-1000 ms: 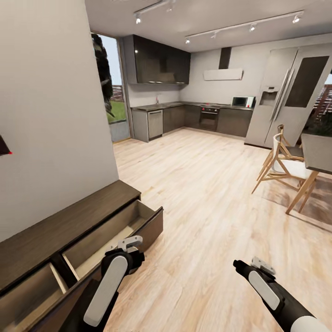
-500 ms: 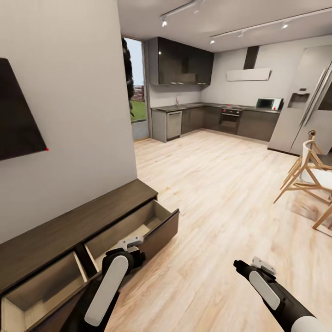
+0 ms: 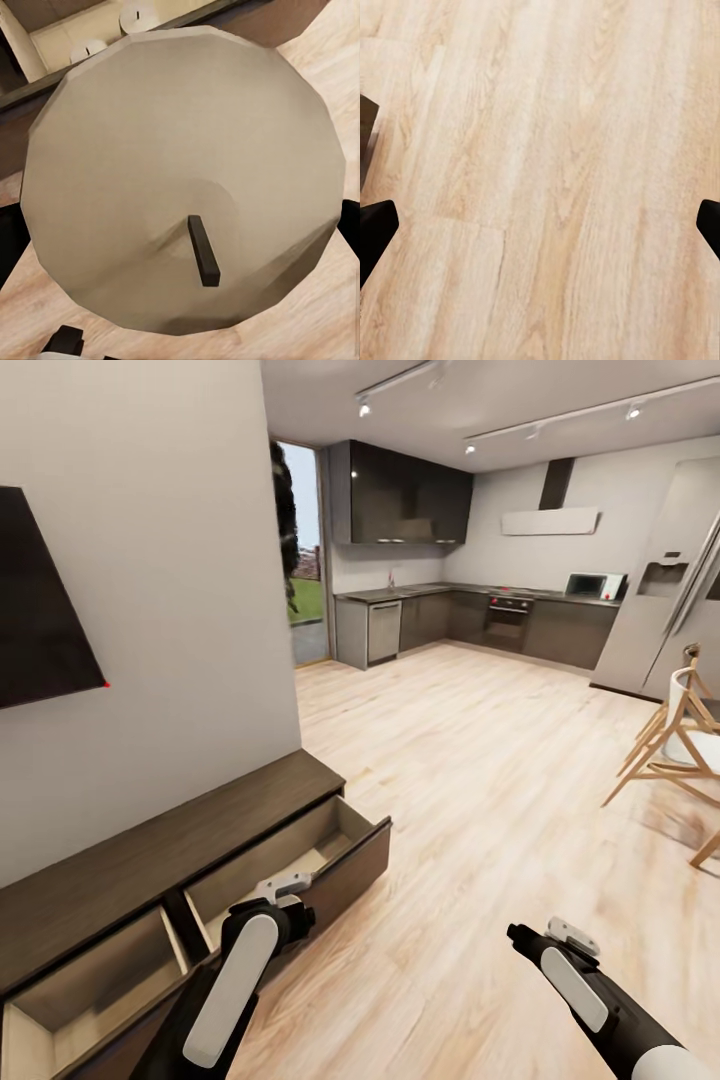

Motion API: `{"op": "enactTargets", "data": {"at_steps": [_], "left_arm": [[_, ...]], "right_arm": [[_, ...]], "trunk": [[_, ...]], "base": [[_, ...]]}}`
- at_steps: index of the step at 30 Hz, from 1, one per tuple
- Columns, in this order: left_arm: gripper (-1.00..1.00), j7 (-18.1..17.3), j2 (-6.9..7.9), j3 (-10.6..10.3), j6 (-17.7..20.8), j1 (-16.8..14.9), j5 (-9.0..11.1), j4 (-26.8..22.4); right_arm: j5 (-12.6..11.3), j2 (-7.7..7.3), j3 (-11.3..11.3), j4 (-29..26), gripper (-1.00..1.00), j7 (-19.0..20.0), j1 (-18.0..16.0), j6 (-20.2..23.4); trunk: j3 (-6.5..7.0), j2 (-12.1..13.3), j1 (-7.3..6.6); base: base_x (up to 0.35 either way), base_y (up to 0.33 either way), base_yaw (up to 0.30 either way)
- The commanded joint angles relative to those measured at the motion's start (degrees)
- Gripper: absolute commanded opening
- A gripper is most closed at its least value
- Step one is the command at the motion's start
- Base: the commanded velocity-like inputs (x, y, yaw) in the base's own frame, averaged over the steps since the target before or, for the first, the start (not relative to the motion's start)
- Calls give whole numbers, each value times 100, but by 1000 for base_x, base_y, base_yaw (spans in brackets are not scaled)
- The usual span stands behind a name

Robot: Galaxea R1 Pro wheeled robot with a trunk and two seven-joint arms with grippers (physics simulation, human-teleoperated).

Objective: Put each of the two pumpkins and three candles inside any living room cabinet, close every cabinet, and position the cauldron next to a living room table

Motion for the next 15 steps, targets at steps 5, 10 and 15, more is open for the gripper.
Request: {"op": "enactTargets", "data": {"at_steps": [5,10,15], "left_arm": [[-100,57,-2,-4,31,-8,42,-4],[-100,59,-2,-4,31,-9,42,-3],[-100,59,-1,-4,31,-8,42,-3]], "right_arm": [[-29,-10,31,-12,100,-43,-3,13],[-29,-10,33,-13,100,-43,-3,13],[-29,-10,33,-10,100,-43,-3,13]], "trunk": [[-6,-4,2],[-6,-4,2],[-6,-4,2]], "base": [[197,-239,249],[204,-250,272],[205,-252,275]]}}
